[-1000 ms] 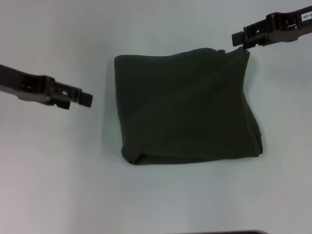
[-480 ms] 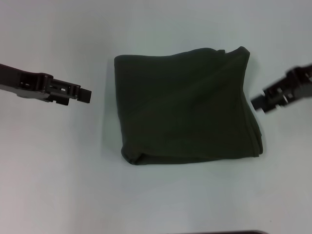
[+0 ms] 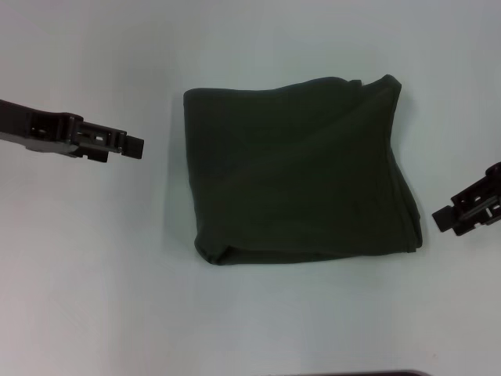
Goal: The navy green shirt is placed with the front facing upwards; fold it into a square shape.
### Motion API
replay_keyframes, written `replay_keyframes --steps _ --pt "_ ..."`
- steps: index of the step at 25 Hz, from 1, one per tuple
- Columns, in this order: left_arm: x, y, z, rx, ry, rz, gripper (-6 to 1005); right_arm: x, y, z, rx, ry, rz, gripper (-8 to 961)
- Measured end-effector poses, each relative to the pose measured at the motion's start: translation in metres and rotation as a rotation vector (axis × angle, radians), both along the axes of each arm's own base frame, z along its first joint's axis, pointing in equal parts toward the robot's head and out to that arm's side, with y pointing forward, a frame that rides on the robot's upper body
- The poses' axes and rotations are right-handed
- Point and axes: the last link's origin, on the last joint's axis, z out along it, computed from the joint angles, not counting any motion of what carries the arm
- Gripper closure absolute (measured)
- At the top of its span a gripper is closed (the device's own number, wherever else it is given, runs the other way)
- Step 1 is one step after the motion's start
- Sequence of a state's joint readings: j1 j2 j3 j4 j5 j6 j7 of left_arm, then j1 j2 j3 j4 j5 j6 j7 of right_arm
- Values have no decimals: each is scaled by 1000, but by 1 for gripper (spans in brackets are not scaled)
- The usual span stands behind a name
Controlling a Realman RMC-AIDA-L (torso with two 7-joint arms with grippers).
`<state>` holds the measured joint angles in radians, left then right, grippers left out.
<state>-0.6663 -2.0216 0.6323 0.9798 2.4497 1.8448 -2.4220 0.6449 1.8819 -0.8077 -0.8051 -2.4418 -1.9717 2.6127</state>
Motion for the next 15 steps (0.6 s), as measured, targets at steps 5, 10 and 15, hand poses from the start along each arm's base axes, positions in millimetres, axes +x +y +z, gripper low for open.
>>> replay_keyframes --steps 5,10,15 --pt "-1 1 0 6 1 1 96 4 -2 -22 10 0 9 471" --pt "0 1 0 8 2 -1 96 12 -2 -34 9 -50 1 471" --pt "1 3 -2 12 4 -5 97 11 1 -35 29 -48 6 470"
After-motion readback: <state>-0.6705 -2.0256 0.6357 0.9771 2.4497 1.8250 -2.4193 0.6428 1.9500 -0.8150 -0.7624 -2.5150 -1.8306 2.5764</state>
